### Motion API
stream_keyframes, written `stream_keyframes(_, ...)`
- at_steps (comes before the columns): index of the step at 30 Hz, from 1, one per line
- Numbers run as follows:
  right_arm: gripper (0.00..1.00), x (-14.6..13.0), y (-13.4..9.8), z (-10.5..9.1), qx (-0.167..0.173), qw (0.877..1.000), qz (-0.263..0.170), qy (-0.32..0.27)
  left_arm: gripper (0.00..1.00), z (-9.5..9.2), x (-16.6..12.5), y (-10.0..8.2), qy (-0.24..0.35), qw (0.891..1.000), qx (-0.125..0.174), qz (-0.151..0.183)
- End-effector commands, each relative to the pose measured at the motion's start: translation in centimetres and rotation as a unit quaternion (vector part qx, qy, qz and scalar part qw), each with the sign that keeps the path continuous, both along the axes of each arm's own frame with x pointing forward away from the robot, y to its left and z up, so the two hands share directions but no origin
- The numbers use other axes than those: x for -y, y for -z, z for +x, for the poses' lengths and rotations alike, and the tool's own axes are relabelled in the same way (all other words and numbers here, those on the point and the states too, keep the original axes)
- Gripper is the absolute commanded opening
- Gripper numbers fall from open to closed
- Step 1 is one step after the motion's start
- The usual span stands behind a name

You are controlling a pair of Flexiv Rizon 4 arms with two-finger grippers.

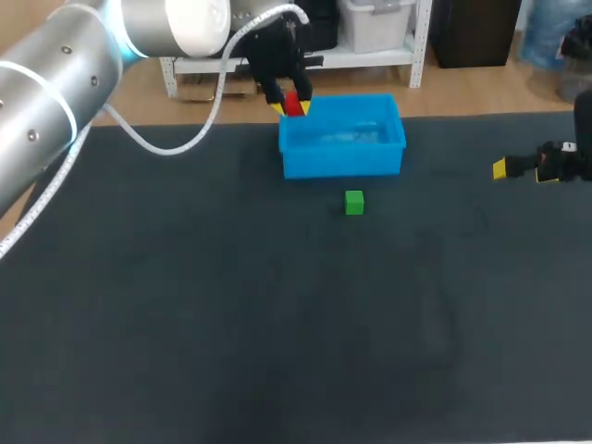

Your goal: Use the left arm to pick the red cube and place it into the blue plastic box first, then use the right arm to grasp the green cube and put it into the same blue plastic box after the first action is fully finished.

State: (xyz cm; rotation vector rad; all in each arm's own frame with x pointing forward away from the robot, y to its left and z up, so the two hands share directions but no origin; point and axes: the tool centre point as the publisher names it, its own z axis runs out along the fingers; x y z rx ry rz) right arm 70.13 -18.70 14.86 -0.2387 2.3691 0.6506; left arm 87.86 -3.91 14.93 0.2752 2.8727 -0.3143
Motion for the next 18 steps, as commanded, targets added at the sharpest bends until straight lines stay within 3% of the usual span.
stream_keyframes(1, 1.00, 0.0, 0.0, 0.0, 0.000, 1.000, -0.001, 0.001, 0.00, 1.6, 0.5, -0.3, 0.007, 1.000, -0.002, 0.002)
stream_keyframes(18, 1.00, 0.0, 0.0, 0.0, 0.000, 1.000, -0.001, 0.001, 0.00, 5.3, 1.8, -0.7, 0.036, 0.999, 0.016, 0.006)
